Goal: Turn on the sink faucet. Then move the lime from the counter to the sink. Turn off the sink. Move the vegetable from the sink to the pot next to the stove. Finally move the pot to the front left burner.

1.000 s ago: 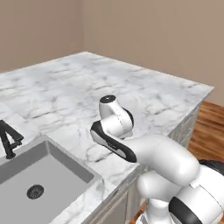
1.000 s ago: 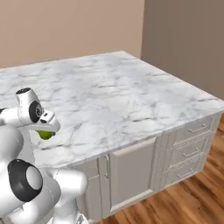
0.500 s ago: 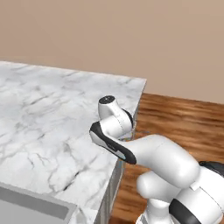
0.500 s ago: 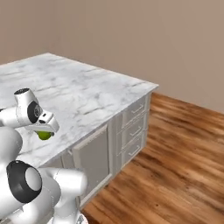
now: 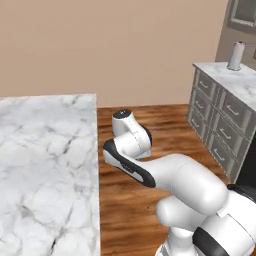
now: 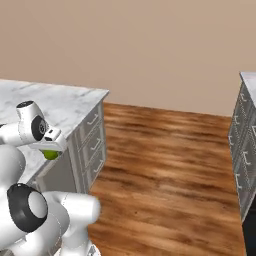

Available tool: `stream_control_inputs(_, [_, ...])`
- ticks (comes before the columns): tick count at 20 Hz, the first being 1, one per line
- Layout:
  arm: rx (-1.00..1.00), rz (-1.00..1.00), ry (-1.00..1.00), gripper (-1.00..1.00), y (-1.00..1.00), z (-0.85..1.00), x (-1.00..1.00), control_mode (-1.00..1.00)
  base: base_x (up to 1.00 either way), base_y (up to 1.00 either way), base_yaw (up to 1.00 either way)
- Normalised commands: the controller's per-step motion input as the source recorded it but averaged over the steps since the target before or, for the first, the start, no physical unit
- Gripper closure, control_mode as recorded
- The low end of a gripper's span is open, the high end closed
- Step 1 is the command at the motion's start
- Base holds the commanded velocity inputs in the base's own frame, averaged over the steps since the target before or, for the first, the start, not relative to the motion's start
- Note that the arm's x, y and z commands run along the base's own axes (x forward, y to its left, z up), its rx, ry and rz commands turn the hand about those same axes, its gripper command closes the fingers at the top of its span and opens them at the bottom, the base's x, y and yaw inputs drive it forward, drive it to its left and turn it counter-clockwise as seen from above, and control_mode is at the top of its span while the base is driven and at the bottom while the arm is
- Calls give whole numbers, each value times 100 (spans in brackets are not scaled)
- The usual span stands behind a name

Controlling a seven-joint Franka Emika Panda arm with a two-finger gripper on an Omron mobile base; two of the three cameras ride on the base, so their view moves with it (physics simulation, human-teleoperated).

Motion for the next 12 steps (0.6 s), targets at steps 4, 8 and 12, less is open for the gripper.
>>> stream_control_inputs(4, [0,0,0,100,0,0,0,100,3,0,-66])
stream_control_inputs(8, [0,0,0,100,0,0,0,100,4,0,-64])
stream_control_inputs(12, [0,0,0,100,0,0,0,100,6,0,-62])
